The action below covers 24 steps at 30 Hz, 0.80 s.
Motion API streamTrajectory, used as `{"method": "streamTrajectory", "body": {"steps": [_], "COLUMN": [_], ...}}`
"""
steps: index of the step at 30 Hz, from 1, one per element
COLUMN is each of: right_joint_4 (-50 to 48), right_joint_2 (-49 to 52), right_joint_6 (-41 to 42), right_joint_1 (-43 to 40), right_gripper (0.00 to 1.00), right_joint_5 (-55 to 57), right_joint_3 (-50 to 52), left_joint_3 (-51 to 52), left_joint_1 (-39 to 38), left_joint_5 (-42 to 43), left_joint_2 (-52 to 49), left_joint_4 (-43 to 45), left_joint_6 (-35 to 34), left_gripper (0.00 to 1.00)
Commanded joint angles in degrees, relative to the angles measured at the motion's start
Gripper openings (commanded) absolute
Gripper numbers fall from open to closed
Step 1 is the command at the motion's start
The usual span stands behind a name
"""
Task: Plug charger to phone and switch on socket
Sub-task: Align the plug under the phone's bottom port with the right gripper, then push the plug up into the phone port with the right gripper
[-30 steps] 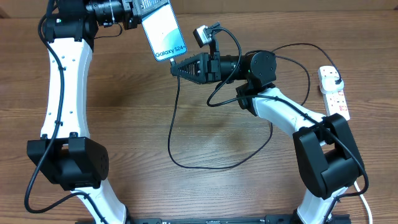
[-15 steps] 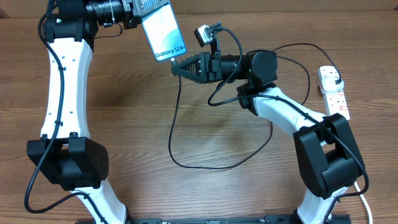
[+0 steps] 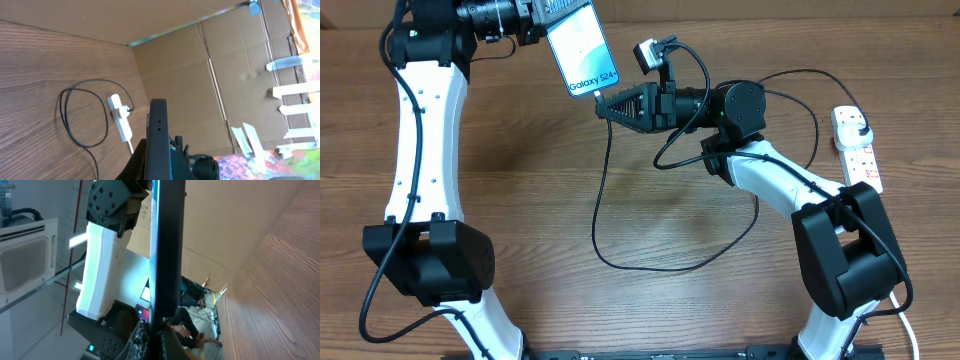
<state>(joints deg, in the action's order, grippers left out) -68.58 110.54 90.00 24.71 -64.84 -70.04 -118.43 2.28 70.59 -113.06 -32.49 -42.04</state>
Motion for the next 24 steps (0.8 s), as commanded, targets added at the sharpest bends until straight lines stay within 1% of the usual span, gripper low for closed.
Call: {"method": "streamTrajectory", "body": {"steps": [1,5,14,24], "right_joint_4": [-0.57,-0.55,0.09,0.26], "right_joint_2": [-0.39,-0.39,-0.39,-0.37], "right_joint_6": [0.07,0.09,0.04,0.04], "right_joint_1": [-0.76,-0.76,-0.76,-0.7], "right_gripper": [0.04,0.04,0.04,0.04], "right_joint_5": [11.19,13.42,16.81,19.19], "right_joint_3": [-0.59,-0.59,-0.59,-0.57], "left_joint_3": [-0.22,-0.22,-0.22,-0.22], "left_joint_1": [-0.83,-0.83,-0.87,-1.36], "left_joint_5": [2.89,2.45,0.76,-3.3], "left_joint_2": [0.57,0.57,0.57,0.57], "left_joint_4": [-0.42,-0.42,0.63,1.49], "left_joint_6": [0.02,-0.28,-5.77,-7.76], "left_gripper": [0.04,0.04,0.04,0.04]}}
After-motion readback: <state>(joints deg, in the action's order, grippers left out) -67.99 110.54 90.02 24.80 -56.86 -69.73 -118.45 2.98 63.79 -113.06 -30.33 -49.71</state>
